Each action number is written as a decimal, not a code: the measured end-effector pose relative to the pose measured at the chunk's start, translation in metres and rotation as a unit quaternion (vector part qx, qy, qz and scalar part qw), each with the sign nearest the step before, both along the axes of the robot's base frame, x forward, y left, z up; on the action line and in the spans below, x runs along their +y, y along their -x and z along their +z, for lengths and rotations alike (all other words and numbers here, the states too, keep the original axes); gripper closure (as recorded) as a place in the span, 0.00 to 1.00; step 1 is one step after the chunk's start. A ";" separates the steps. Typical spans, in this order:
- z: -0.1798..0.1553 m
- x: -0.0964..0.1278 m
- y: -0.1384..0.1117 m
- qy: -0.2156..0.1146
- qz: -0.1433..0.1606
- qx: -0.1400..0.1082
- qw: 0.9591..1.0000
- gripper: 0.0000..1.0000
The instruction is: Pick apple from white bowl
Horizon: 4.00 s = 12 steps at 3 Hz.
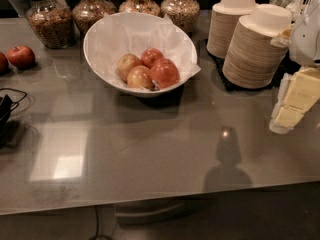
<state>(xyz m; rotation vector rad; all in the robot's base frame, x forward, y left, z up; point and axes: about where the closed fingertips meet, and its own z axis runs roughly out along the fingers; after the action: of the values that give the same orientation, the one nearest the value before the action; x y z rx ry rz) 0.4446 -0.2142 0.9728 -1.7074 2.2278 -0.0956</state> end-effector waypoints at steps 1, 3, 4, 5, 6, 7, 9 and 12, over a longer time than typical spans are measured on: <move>-0.003 0.013 -0.023 -0.031 0.003 -0.026 0.999 0.00; -0.005 0.025 -0.030 -0.078 0.012 -0.032 0.996 0.00; 0.005 0.064 -0.043 -0.150 0.058 -0.042 0.986 0.00; 0.014 0.094 -0.051 -0.193 0.095 -0.046 0.975 0.00; 0.010 0.113 -0.061 -0.207 0.120 -0.047 0.970 0.02; -0.003 0.125 -0.071 -0.207 0.130 -0.037 0.969 0.10; -0.020 0.139 -0.083 -0.215 0.133 -0.025 0.967 0.12; -0.028 0.147 -0.099 -0.236 0.129 -0.038 0.962 0.00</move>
Offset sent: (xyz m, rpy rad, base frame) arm 0.0185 0.0111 -0.0043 0.0530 -0.0384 0.0058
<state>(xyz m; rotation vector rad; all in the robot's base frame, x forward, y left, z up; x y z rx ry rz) 0.5436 -0.0671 0.9449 -1.6640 1.7664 0.3948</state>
